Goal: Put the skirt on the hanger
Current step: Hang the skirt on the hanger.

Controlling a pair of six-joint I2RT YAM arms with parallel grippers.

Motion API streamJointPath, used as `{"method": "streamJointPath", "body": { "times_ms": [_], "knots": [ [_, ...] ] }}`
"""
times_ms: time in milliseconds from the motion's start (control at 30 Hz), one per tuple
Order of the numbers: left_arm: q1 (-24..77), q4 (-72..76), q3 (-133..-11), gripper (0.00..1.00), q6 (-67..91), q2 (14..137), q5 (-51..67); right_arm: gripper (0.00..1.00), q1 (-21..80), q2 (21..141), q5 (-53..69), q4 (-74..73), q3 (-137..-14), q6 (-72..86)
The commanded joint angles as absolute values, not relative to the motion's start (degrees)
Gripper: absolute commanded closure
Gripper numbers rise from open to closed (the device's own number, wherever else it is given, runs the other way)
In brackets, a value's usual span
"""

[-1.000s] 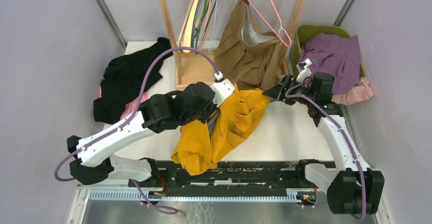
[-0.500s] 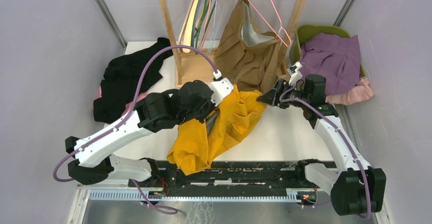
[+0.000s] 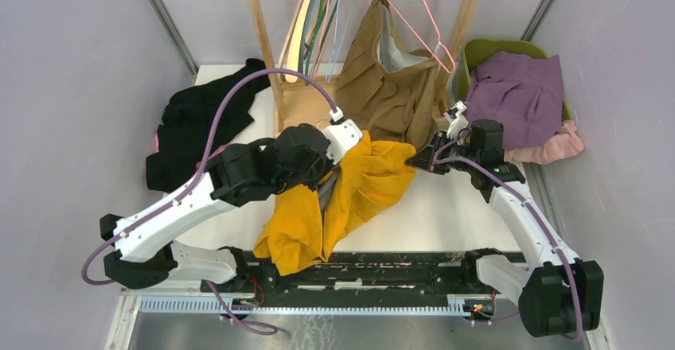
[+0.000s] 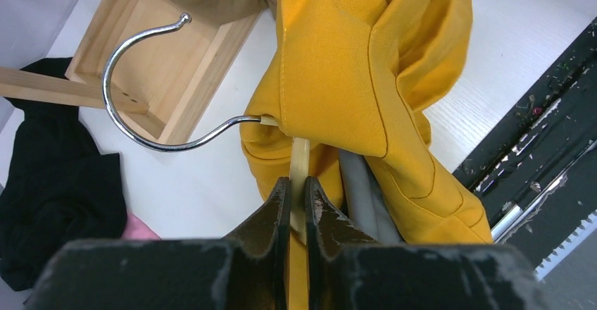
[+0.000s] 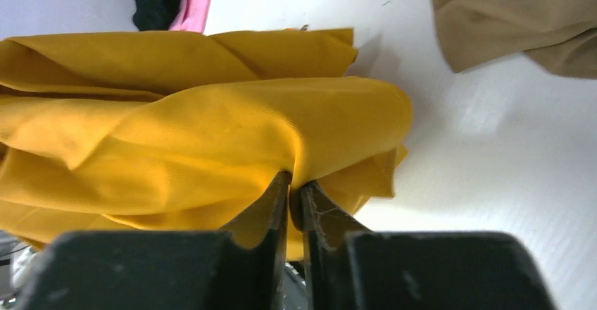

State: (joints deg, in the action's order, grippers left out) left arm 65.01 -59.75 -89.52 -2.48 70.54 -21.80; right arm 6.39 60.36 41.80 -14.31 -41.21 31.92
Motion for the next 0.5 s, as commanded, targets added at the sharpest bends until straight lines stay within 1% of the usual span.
{"method": "streamJointPath", "body": {
  "times_ms": [0, 100, 367, 467],
  "knots": [
    [65.5, -51.1, -92.9, 0.97, -4.4, 69.7, -22.5, 0.90, 7.8, 58.1, 46.0, -13.5, -42.3, 32.4],
    [65.5, -51.1, -93.0, 0.97, -4.3, 69.4, -23.9, 0.98, 7.8, 57.2, 43.8, -16.2, -42.6, 31.5],
    [65.5, -51.6, -92.9, 0.97, -4.5, 68.0, -26.4, 0.99, 7.7, 53.9, 36.3, -22.7, -42.8, 30.2],
    [65.5, -52.0, -92.7, 0.97, -4.4, 67.9, -26.8, 0.99, 7.6, 52.8, 31.5, -26.6, -44.1, 29.0]
  ]
}}
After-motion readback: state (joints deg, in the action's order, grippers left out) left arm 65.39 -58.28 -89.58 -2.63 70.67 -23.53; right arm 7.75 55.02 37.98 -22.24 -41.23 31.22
